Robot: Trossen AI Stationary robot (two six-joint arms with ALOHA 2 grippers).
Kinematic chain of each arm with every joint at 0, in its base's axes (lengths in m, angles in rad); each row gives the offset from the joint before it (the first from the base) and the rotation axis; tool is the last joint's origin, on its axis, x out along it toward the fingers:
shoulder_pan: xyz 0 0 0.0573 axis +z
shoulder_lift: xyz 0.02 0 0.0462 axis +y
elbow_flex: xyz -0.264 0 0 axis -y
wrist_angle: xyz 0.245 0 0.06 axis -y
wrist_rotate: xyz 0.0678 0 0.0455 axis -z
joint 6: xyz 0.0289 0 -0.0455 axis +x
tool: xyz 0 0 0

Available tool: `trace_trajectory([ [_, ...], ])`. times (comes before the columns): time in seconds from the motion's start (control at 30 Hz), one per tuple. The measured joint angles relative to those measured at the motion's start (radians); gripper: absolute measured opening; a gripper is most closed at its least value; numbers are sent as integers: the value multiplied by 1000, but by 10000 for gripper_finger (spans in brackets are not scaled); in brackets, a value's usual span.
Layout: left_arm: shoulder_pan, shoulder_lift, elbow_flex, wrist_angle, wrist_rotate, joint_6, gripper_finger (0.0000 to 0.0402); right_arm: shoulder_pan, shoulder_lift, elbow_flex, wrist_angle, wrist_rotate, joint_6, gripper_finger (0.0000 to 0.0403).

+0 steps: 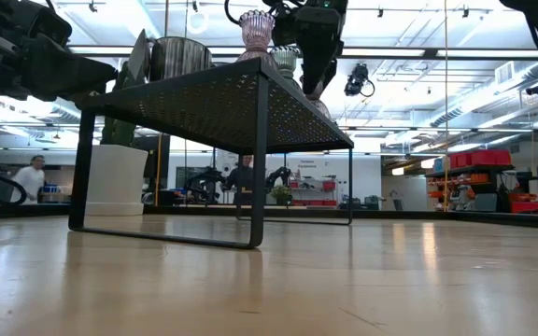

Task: Pick & Place candle stick holders
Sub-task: Put the purple candle holder on the shelf

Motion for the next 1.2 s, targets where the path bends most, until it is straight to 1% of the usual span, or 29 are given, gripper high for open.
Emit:
trace_trajectory([
  [0.37, 0, 0, 0, 0, 0, 0, 34, 0, -1, 2, 6, 3, -8, 338],
  [0.93, 0, 0, 0, 0, 0, 0, 34, 8, -108, 2, -9, 3, -14, 339],
  [1.07, 0, 0, 0, 0, 0, 0, 34, 9, -139, 2, -26, 35, 39, 339],
  [1.2, 0, 0, 0, 0, 0, 0, 34, 8, -165, 2, -26, 78, 53, 339],
])
